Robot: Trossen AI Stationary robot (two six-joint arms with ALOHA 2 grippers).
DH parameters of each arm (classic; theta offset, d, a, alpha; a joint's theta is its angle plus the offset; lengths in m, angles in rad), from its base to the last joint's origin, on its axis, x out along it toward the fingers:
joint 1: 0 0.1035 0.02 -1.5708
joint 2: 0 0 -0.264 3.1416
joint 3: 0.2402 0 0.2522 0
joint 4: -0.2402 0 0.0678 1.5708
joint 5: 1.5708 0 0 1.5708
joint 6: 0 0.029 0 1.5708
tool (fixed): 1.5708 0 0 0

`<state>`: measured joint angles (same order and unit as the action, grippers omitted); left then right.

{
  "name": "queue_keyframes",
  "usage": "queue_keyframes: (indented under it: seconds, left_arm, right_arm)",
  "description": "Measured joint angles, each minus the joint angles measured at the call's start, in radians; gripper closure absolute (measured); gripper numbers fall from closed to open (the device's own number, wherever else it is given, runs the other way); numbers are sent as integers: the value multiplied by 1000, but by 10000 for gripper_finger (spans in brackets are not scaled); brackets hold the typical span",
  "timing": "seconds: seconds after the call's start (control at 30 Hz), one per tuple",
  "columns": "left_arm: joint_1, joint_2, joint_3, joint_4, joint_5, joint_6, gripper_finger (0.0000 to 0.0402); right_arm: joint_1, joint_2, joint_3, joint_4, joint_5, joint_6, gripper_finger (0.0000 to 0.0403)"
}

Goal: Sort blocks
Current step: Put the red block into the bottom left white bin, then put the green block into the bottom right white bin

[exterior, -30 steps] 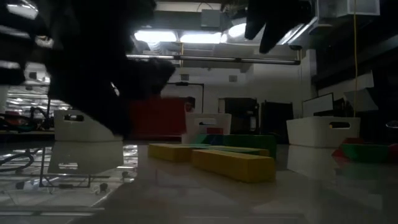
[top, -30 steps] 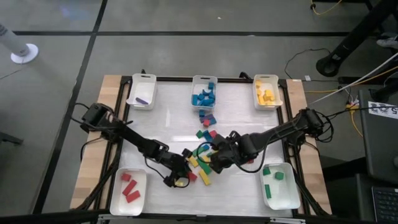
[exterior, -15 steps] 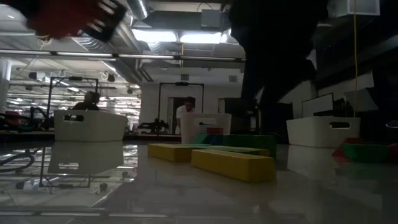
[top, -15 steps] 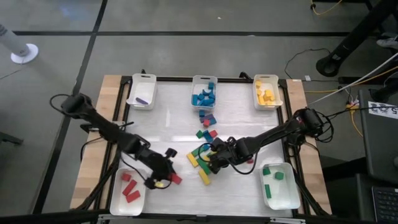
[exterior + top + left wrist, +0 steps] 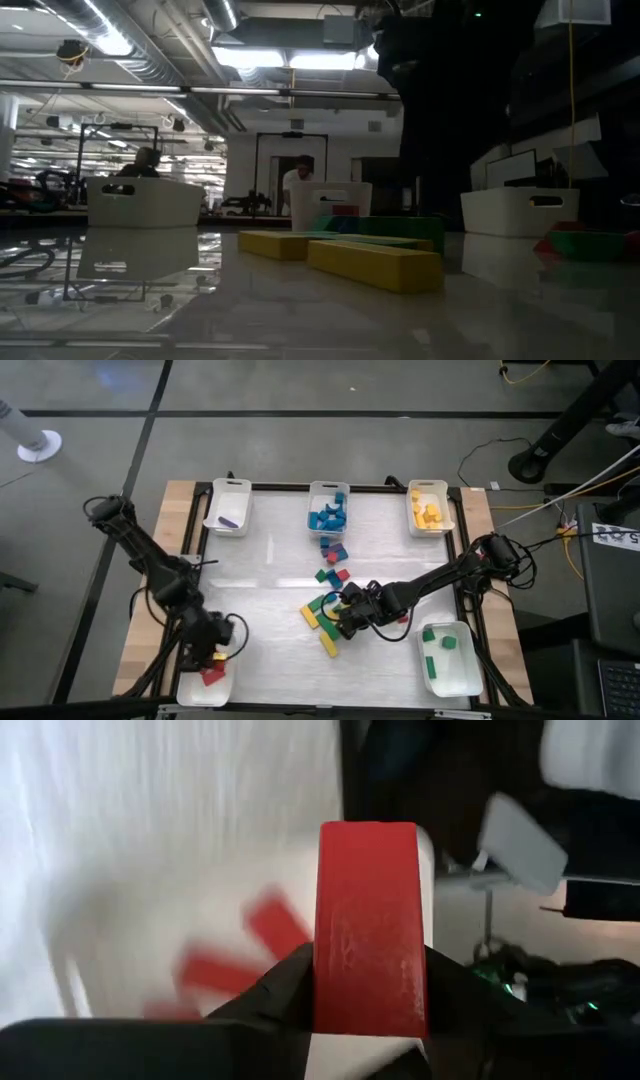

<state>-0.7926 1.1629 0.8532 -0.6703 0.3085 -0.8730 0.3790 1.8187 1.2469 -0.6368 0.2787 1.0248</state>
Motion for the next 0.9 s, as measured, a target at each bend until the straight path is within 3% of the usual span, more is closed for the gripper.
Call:
queue_keyframes:
  seconds: [0.17,0.3,0.7,0.9]
  left_arm:
    - [-126,1,0,-94,2,-290,244]
    - [-181,2,0,-131,-52,-405,239]
    - [-203,2,0,-140,-77,-433,236]
    - [-203,2,0,-130,-97,-433,235]
  right_arm:
    - [0,0,0,36,6,0,155]
    - [0,8,1,79,32,-1,155]
    - [0,126,2,100,20,3,157]
    - [2,145,6,111,34,4,214]
